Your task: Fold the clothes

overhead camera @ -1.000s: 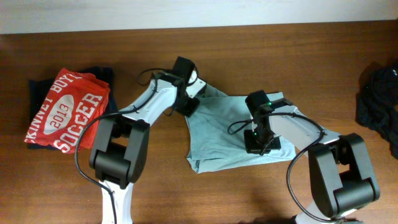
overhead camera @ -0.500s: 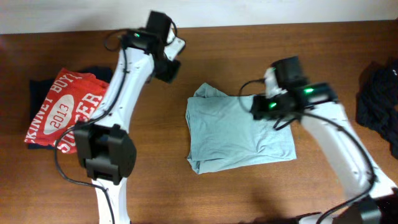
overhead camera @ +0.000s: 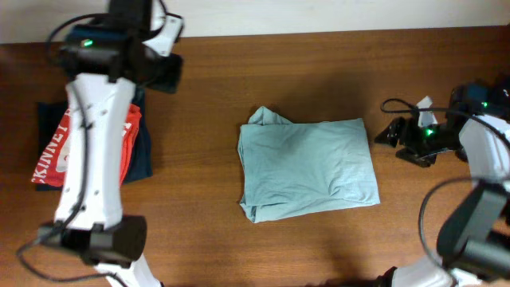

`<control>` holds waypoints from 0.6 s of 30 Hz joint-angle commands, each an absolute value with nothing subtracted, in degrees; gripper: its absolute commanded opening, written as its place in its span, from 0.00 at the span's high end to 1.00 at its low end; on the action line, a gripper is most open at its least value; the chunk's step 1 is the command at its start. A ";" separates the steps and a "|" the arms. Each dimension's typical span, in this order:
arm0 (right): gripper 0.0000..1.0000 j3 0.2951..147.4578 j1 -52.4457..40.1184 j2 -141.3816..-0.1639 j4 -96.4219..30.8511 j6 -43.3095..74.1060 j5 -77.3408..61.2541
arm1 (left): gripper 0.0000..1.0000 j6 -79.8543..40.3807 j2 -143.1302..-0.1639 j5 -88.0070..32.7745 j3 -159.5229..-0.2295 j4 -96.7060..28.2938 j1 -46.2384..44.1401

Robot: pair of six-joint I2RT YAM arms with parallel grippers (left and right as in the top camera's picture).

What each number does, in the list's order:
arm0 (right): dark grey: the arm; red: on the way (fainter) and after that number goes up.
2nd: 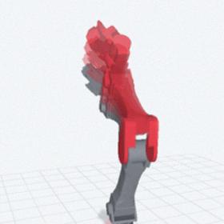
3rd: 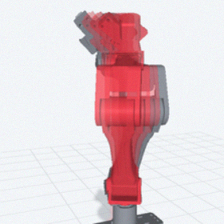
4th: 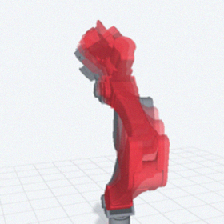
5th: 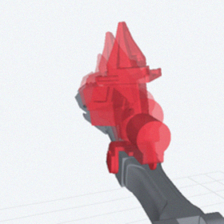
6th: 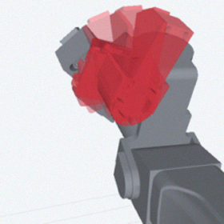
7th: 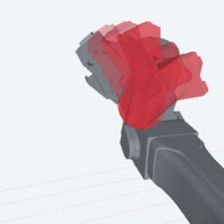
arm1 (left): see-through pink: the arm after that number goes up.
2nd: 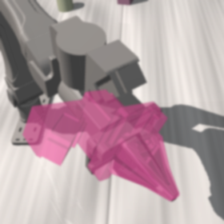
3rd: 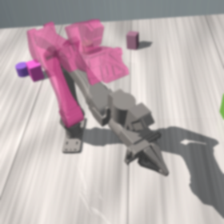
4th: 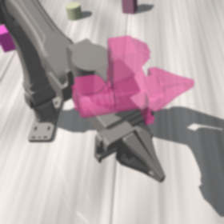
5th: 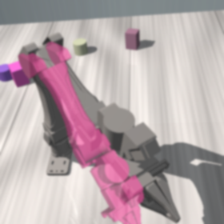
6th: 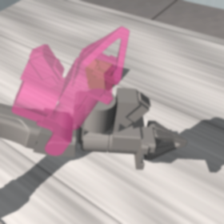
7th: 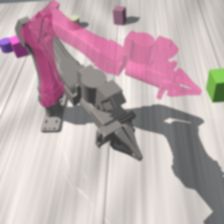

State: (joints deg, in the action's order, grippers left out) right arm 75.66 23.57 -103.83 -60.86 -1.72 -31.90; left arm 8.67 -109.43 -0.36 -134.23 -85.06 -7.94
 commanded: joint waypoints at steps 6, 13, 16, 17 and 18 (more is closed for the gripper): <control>0.23 75.92 22.41 -117.16 -58.26 -13.45 -37.08 | 0.52 5.17 -103.07 0.05 -135.04 -90.76 -2.44; 0.24 75.92 22.41 -122.10 -57.65 -18.63 -36.67 | 0.01 5.15 -102.61 0.03 -135.04 -92.01 -0.34; 0.27 75.77 21.52 -123.33 -57.91 -20.82 -37.34 | 0.01 5.15 -102.61 0.03 -135.04 -91.35 -0.19; 0.27 75.46 20.91 -123.39 -57.84 -20.82 -37.32 | 0.01 5.17 -102.61 0.03 -135.04 -91.15 -0.19; 0.28 75.24 20.34 -123.39 -57.82 -21.17 -37.34 | 0.01 5.17 -102.61 0.03 -135.04 -91.02 -0.19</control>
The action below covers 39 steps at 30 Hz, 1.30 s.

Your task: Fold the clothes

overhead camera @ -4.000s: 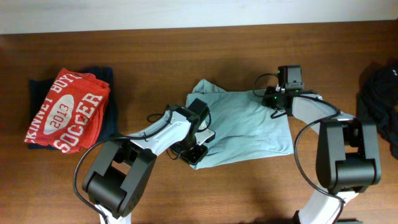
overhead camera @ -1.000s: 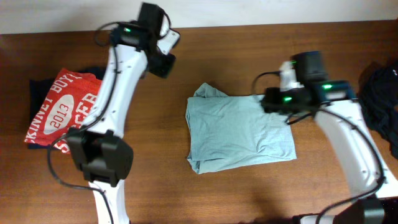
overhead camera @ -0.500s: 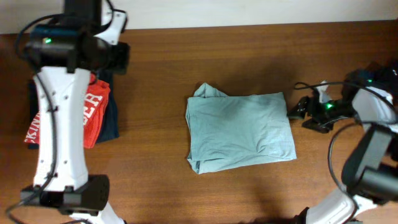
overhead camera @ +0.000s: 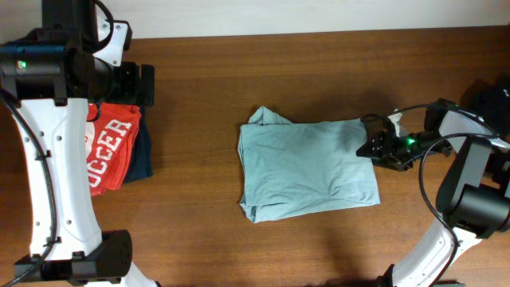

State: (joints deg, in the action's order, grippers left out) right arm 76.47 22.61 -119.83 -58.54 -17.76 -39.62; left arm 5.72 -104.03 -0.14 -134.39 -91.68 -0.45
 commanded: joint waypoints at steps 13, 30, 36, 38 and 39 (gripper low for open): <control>0.79 75.46 17.91 -123.31 -56.73 -19.40 -37.30 | 0.01 5.17 -102.61 0.03 -135.04 -90.96 -0.19; 0.96 103.02 18.00 -113.69 -80.47 -6.15 -9.65 | 0.01 5.17 -102.61 0.03 -135.04 -89.41 -0.21; 0.96 110.30 10.17 -113.49 -87.59 -0.91 0.82 | 0.01 5.17 -102.61 0.03 -135.04 -89.25 -0.19; 0.96 110.59 5.54 -113.49 -88.82 2.50 5.82 | 0.01 5.19 -102.61 0.03 -135.04 -89.25 -0.19; 0.96 110.59 3.68 -113.49 -89.23 3.49 7.16 | 0.01 5.17 -102.61 0.03 -135.04 -89.27 -0.19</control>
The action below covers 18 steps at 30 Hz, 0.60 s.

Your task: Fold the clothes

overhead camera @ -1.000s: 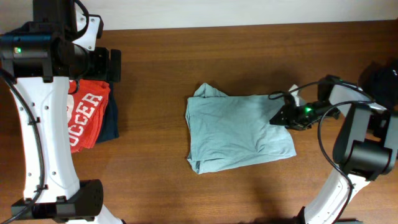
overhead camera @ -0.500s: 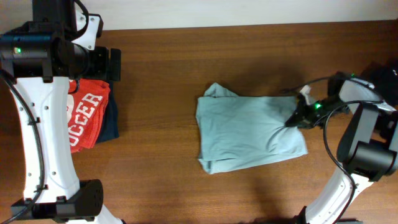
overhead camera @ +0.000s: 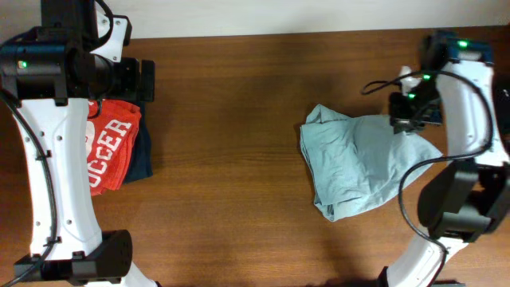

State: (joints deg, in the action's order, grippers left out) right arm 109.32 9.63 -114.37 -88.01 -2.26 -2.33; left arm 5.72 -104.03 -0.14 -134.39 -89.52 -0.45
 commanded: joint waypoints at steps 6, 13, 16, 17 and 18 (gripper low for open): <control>0.96 110.56 -5.52 -113.62 -89.95 5.48 8.69 | 0.01 5.19 -102.61 0.03 -135.04 -89.21 -0.19; 0.96 109.47 -11.73 -113.71 -89.80 5.45 10.79 | 0.01 5.17 -102.61 -0.01 -135.04 -89.27 -0.21; 0.96 107.79 -12.36 -113.73 -89.10 5.43 11.51 | 0.01 5.17 -102.61 -0.19 -135.04 -89.41 -0.19; 0.96 107.07 -12.36 -113.73 -88.58 5.43 11.49 | 0.01 5.17 -102.61 -0.19 -135.04 -89.43 -0.19; 0.96 106.13 -12.36 -113.73 -87.85 5.41 11.49 | 0.01 5.17 -102.61 -0.19 -135.04 -89.43 -0.19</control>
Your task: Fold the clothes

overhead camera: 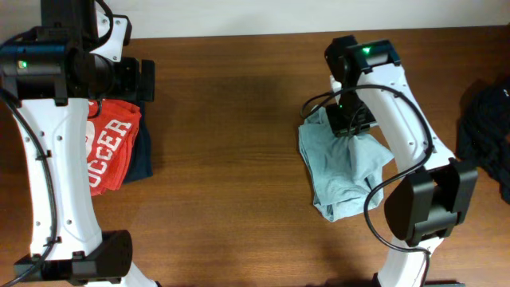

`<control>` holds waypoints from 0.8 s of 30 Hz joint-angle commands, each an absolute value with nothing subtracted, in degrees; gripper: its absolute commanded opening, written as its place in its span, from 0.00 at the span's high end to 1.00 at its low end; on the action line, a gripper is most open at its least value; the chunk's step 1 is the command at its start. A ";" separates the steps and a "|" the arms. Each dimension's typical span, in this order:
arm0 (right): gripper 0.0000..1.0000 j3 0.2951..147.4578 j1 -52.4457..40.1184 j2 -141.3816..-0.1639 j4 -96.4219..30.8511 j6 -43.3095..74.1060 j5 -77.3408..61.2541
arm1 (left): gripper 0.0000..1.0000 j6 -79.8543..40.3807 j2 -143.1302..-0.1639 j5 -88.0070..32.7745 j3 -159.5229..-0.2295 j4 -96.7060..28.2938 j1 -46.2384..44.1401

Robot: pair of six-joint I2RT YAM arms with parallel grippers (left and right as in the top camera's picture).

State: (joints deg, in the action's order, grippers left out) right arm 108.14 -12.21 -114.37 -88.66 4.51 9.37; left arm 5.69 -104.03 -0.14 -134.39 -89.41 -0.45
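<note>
A light teal shirt (343, 179) lies bunched on the wooden table (231, 159), right of centre. Its right part is drawn up and over toward its upper left corner. My right gripper (348, 123) sits low over that corner and appears shut on the raised cloth, though the arm hides the fingertips. My left gripper (146, 81) hangs far off at the upper left, above the stack of clothes, and its jaws cannot be made out.
A red printed shirt (111, 151) rests on a dark blue garment (142, 163) at the left edge, partly under the left arm. A dark heap of clothing (486, 131) lies at the far right edge.
My right gripper has moved from the shirt's right side to over its upper left corner, carrying the cloth with it. The shirt is now narrower and more bunched. The left arm has not moved.
The teal shirt first lay flat mid-table, my right gripper off to its right and my left arm over the left stack. Then the right gripper was at the shirt's right edge. Later the shirt sat further right with that edge lifted, and now the edge is carried leftward.
</note>
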 commanded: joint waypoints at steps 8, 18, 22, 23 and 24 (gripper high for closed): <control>0.96 98.37 -12.60 -113.73 -83.11 5.45 10.98 | 0.01 5.17 -102.61 -0.19 -135.04 -89.41 -0.19; 0.95 97.67 -16.73 -113.73 -81.03 5.43 11.00 | 0.01 5.17 -102.61 -0.19 -135.04 -88.99 -0.19; 0.95 97.67 -16.86 -113.73 -78.56 5.48 11.25 | 0.01 5.17 -102.61 -0.16 -135.04 -88.99 -0.19; 0.96 97.67 -16.62 -113.73 -78.39 5.48 11.38 | 0.01 5.17 -102.61 -0.19 -135.04 -88.99 -0.21; 0.96 97.67 -16.29 -113.73 -78.39 5.48 11.44 | 0.01 5.17 -102.61 -0.21 -135.04 -88.99 -0.21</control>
State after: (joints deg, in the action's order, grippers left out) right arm 97.69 -16.67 -114.37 -78.78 4.58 10.09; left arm 5.72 -104.03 -0.16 -134.39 -89.32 -0.45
